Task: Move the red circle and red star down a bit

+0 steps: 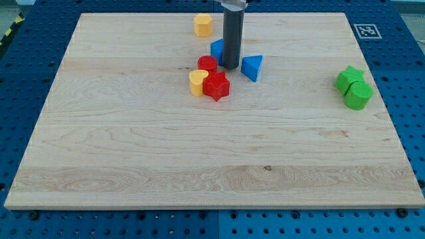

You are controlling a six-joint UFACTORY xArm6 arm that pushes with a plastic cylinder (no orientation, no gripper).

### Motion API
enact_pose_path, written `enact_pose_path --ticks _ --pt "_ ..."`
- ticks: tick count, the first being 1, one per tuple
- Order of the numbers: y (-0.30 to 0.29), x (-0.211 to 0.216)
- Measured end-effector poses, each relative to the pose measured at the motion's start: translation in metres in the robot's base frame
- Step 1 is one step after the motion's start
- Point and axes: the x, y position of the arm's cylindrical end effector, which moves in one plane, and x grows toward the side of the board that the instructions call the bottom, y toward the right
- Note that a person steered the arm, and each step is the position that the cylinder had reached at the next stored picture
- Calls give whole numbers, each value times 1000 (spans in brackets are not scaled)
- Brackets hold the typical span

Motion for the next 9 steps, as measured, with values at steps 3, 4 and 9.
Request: enact_pose_path --ticks 3,4,9 --pt "-66 -17" --pt "-98 -34" --pt "-91 0"
